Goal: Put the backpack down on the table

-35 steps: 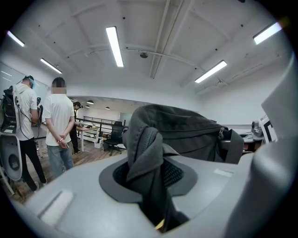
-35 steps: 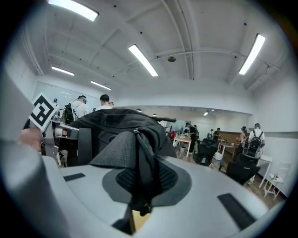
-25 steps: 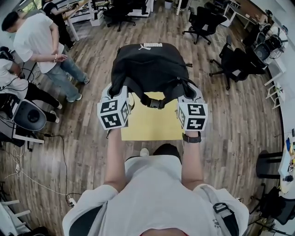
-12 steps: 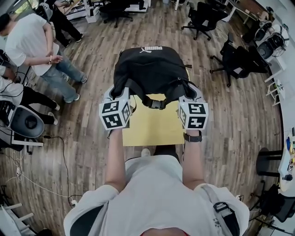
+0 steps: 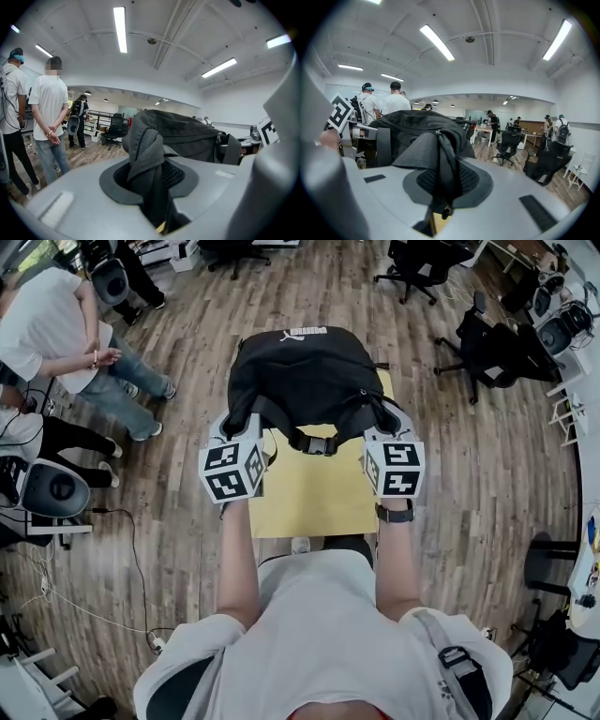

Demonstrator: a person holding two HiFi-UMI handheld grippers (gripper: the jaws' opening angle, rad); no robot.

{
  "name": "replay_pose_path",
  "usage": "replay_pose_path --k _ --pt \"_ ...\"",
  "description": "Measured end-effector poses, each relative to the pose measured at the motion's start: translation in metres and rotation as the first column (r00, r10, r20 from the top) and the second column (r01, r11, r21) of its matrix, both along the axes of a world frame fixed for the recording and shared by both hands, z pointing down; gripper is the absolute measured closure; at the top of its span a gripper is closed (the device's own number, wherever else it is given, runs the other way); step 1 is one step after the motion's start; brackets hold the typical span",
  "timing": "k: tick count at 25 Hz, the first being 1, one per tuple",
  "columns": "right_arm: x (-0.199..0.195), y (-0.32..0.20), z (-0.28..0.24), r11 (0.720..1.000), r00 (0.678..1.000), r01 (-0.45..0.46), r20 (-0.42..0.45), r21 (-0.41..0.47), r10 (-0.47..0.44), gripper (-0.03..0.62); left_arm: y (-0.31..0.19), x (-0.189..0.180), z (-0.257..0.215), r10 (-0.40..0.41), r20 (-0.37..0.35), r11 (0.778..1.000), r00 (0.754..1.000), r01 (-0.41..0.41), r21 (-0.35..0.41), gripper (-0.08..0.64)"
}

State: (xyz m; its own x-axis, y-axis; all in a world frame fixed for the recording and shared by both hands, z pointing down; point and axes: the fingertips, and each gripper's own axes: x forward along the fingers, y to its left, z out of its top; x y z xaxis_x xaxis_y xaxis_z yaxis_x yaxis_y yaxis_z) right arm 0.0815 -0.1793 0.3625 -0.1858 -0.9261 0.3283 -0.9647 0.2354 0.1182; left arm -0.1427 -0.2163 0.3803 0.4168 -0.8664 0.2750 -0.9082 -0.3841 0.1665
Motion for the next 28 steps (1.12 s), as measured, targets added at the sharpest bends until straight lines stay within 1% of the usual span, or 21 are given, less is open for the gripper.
replay_pose_path --k 10,19,28 --pt "0.015 -0.035 0.02 1.0 1.0 0.02 0.003 -0.022 -0.019 0.558 -0.029 0.014 0.02 -0.014 0.015 1.0 1.0 0.014 -0.019 0.457" --pt "0.017 -0.067 0.049 0.997 1.0 0.025 0.011 -0.075 -0.025 0.558 -0.058 0.016 0.05 -0.033 0.013 0.997 0.999 0.034 -0.064 0.457" --pt "0.021 -0.09 0.087 0.991 1.0 0.024 0.019 -0.134 -0.022 0.558 -0.077 0.02 0.083 -0.028 0.035 0.994 0.999 0.031 -0.105 0.456"
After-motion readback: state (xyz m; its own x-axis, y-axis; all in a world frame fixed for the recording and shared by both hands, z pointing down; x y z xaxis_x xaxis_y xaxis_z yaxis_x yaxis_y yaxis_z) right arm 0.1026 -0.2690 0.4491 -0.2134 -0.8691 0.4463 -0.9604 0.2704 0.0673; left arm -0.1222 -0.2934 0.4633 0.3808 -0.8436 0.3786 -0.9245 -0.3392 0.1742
